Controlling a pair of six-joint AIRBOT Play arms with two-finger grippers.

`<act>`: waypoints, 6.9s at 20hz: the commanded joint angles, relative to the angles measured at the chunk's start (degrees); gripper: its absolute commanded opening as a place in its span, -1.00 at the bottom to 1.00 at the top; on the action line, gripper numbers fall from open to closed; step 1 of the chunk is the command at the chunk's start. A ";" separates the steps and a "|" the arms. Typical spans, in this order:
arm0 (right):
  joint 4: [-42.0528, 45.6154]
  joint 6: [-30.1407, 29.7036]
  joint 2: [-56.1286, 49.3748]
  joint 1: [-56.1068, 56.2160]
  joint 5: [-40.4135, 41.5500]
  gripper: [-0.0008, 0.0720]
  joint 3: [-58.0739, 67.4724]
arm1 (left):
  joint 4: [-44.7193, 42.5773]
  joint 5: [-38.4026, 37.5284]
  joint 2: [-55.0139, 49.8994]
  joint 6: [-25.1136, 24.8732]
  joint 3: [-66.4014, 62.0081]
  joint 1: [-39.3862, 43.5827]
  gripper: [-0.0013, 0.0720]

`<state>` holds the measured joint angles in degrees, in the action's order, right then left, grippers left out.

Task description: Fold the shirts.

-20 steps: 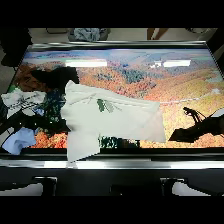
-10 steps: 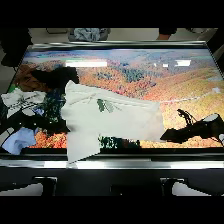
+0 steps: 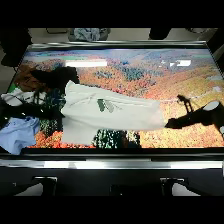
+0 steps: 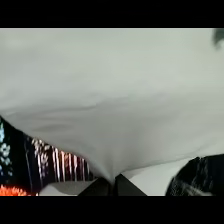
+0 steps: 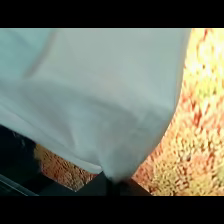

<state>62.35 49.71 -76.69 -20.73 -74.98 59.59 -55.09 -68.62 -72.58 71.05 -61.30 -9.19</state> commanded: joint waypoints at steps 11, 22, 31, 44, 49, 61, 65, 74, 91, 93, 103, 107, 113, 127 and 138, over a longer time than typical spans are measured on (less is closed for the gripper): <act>18.51 -0.44 36.30 0.11 1.97 -0.84 54.01 | -4.70 3.39 27.04 8.57 -56.17 -0.48 -0.88; 19.74 0.52 26.93 0.11 -15.26 -0.84 53.44 | -7.98 -2.73 22.40 11.41 -53.88 -0.46 -0.88; 21.51 5.29 -11.85 10.25 -13.42 -0.84 34.80 | -7.93 -2.69 -8.26 4.22 -25.22 3.02 -0.88; 20.79 17.59 -23.45 10.93 39.39 -0.84 35.08 | 4.61 34.27 -26.10 1.42 -26.23 4.57 -0.87; 19.30 17.62 -25.81 10.95 32.85 -0.84 35.08 | 4.57 33.70 -29.16 1.36 -26.18 7.15 -0.87; 21.90 6.78 -24.24 10.69 5.92 -0.84 35.04 | -3.87 -5.57 -24.41 8.41 -19.78 5.64 -0.87; 21.33 6.82 -25.53 10.69 3.13 -0.83 35.01 | -3.87 -6.36 -24.41 9.16 -16.52 5.84 -0.87; 20.85 7.23 -22.16 7.04 -6.69 0.70 37.70 | -3.43 -13.88 -22.62 11.45 -21.59 1.55 0.33; 18.75 5.79 -14.97 -3.87 -15.96 0.71 21.46 | 5.81 3.26 1.42 3.50 30.53 3.15 0.33; 18.64 5.79 -13.97 -3.89 -15.54 0.87 18.71 | 8.35 6.16 1.38 3.56 30.97 6.01 0.30; 8.98 1.92 -12.24 -3.87 -5.88 0.88 0.31 | 8.11 13.22 0.46 7.39 30.88 11.69 -0.87; 3.67 1.95 -12.26 -3.87 -0.68 0.85 -1.49 | 8.13 13.20 1.33 7.41 30.86 11.69 -0.87; 4.28 3.45 -12.37 -0.85 1.62 -0.84 -2.40 | 8.11 13.79 2.54 6.64 30.71 10.82 -0.87; 11.85 6.45 -16.46 8.20 9.88 -0.84 27.47 | 6.01 10.38 -4.94 5.49 -4.37 4.92 -0.88; 5.75 12.63 -36.17 10.69 11.96 -0.83 40.46 | 6.05 10.62 -29.18 11.47 -18.84 3.63 -0.87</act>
<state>71.22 61.36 -109.78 -10.33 -62.63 98.98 -49.10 -58.46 -98.10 81.76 -79.00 -5.85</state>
